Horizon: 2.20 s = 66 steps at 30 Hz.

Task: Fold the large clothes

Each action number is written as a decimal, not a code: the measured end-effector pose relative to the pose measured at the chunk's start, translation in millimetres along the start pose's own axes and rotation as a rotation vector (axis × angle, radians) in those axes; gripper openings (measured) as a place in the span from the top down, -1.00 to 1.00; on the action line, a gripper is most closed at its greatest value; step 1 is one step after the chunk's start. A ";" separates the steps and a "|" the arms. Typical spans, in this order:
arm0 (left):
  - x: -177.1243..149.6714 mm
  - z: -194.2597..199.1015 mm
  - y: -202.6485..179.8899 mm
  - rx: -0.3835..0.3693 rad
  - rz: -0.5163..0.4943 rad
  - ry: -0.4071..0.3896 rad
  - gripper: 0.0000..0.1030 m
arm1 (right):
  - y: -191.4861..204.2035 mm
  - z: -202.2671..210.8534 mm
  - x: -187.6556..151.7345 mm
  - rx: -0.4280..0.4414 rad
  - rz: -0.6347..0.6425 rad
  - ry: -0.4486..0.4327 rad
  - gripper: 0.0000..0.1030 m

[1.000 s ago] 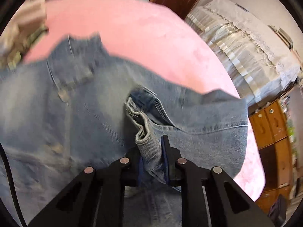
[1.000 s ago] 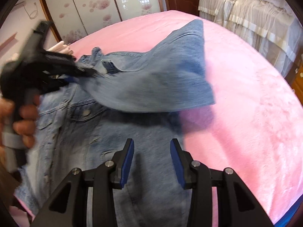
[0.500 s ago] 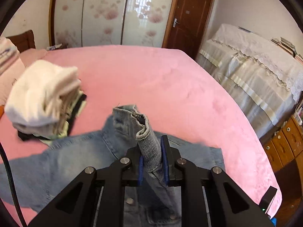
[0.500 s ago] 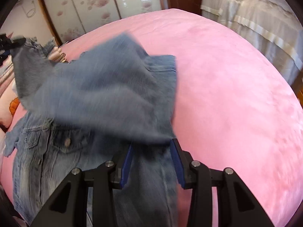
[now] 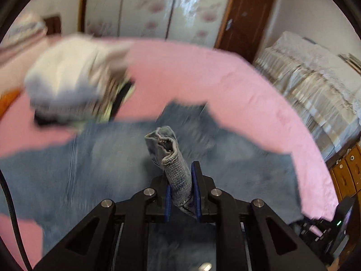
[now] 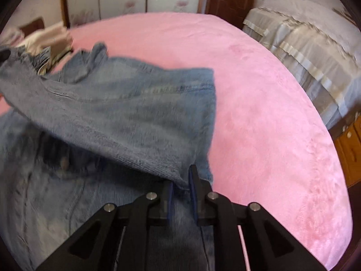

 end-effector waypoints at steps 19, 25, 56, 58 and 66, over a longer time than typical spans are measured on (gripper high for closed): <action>24.1 -40.3 71.8 -0.205 0.092 0.158 -0.34 | -7.6 68.7 39.1 0.259 -0.031 0.007 -0.03; 19.5 -96.7 77.7 -0.235 0.175 0.344 -0.07 | -10.7 43.7 67.7 0.246 -0.090 -0.022 -0.03; 41.8 -65.8 38.9 -0.132 -0.032 0.142 0.78 | -71.6 -113.9 143.9 0.248 -0.370 0.109 0.89; 49.4 -72.6 40.1 -0.111 -0.019 0.131 0.78 | -70.7 -109.6 144.5 0.209 -0.335 0.082 0.90; 26.3 -129.7 47.8 -0.010 0.010 0.232 0.70 | -59.5 -118.9 141.1 0.024 -0.228 0.065 0.75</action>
Point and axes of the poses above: each gripper's, at about its wrist camera, not at the fingertips, and z roughly against the way its jaws point, y to its left, x to its top, the point moved 6 cm from there along -z, roughly the way its jaws point, and after that the axes turned 8 degrees about -z, right-handed, at the moved point
